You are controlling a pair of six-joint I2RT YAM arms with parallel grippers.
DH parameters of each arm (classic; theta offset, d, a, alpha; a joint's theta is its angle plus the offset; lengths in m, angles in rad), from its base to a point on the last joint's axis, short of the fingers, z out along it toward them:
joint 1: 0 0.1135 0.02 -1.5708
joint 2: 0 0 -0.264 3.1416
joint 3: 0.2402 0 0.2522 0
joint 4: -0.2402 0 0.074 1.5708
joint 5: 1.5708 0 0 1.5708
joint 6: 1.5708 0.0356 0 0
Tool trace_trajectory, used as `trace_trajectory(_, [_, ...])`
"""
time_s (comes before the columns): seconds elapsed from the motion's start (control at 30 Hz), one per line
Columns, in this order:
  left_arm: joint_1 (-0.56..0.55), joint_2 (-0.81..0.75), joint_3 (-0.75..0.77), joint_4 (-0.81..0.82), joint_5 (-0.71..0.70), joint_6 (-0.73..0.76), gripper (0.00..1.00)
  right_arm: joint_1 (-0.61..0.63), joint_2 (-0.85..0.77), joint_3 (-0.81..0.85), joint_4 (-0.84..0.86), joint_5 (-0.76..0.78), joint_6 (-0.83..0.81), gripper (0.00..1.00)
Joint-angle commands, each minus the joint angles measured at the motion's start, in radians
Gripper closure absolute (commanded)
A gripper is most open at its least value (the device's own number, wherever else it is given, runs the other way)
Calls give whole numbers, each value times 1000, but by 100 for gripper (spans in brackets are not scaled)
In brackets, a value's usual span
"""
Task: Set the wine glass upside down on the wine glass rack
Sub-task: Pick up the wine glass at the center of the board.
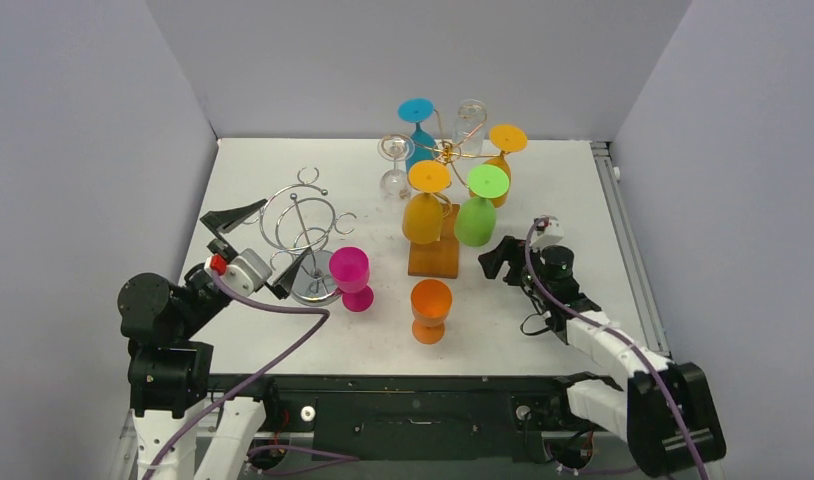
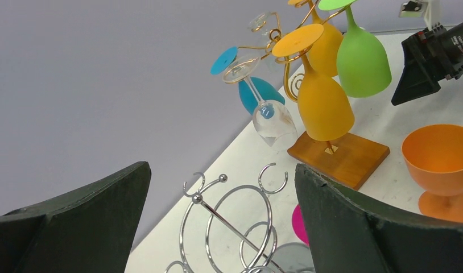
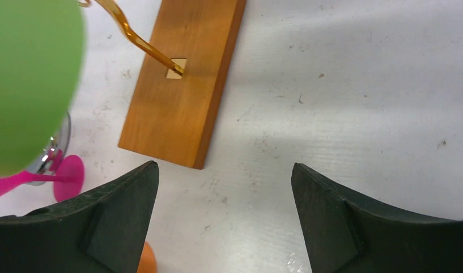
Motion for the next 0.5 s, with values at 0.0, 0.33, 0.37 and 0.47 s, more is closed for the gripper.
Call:
trace_trajectory(0.0, [0,20,19,-43,-66,-118,4,57,-223,-8,-200,171,142,18])
trace_trajectory(0.33, [0,62,34,-182,-227,-313,4,592,-708,141,-849,673,304,23])
trace_trajectory(0.37, [0,67,37,-195,-242,-323,4,691,-708,167,-884,740,327,25])
trace_trajectory(0.47, [0,82,49,-220,-303,-366,4,1011,-605,311,-962,972,369,29])
